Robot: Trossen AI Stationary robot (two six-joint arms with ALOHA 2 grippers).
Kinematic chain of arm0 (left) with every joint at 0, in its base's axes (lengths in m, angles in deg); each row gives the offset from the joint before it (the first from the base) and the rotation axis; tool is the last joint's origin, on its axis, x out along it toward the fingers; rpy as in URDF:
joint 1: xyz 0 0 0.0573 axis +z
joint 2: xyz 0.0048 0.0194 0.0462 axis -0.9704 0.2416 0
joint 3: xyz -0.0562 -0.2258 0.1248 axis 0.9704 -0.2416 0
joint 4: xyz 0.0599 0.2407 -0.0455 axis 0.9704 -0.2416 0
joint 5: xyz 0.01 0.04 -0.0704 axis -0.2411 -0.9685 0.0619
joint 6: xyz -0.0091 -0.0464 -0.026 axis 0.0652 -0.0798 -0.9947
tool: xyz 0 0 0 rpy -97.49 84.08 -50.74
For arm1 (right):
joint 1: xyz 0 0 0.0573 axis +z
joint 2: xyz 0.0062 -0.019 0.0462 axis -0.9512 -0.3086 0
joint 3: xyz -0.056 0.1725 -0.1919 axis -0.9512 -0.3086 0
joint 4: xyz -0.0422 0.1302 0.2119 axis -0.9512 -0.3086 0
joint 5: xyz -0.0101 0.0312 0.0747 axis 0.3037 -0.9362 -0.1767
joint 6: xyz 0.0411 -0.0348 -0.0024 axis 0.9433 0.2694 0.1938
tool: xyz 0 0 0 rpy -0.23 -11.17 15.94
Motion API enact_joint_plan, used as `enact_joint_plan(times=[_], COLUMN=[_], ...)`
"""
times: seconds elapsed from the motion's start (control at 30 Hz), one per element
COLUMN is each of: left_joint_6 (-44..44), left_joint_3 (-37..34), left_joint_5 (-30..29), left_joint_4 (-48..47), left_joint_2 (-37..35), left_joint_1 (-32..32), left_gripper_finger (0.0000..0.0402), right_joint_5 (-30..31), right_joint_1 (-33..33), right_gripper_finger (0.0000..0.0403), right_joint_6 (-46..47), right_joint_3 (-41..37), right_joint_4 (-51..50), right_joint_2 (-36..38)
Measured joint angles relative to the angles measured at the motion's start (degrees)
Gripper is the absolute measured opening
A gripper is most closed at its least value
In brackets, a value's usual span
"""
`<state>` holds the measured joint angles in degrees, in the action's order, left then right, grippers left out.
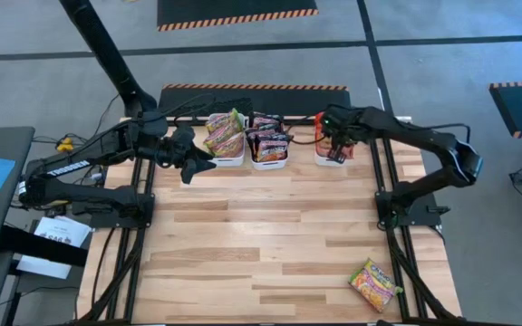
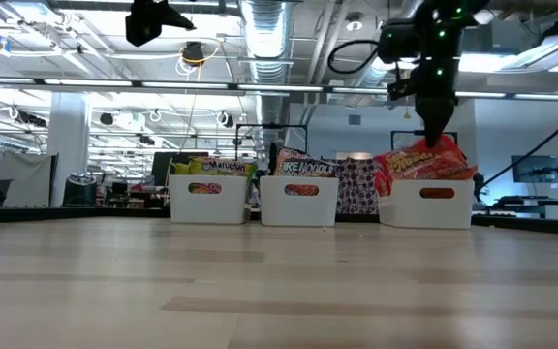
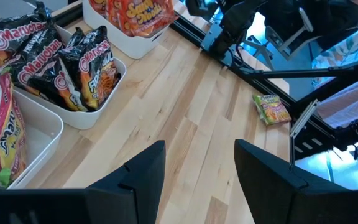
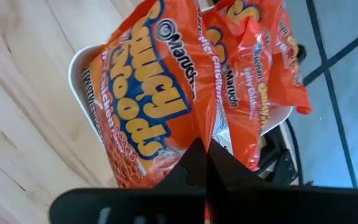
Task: Sort Maruchan noodles
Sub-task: Put the orange noodle pack into the right white bin
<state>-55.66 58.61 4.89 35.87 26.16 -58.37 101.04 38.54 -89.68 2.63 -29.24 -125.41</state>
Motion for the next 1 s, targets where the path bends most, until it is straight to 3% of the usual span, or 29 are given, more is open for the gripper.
enact_joint_plan(times=[0.17, 0.43, 0.8, 1.0], left_joint_6=[0.2, 0.5, 1.7, 1.6], left_joint_3=[0.0, 0.0, 0.0, 0.0], left_joint_5=[0.0, 0.0, -4.2, -4.7], left_joint_4=[0.0, 0.0, 0.0, 0.0], left_joint_2=[0.0, 0.0, 0.0, 0.0], left_joint_1=[0.0, 0.0, 0.0, 0.0], left_gripper_finger=[0.0181, 0.0181, 0.0181, 0.0181], right_joint_5=[0.3, 0.1, -0.4, -13.7], right_joint_1=[0.0, 0.0, 1.5, 1.7], right_gripper_finger=[0.0021, 0.0083, 0.014, 0.0138], right_joint_6=[3.6, 8.8, 23.5, 30.2], right_joint_3=[0.0, 0.1, 7.8, 6.8], right_joint_4=[-0.7, -1.4, -16.0, -18.1], right_joint_2=[-2.4, -2.5, 1.7, 2.7])
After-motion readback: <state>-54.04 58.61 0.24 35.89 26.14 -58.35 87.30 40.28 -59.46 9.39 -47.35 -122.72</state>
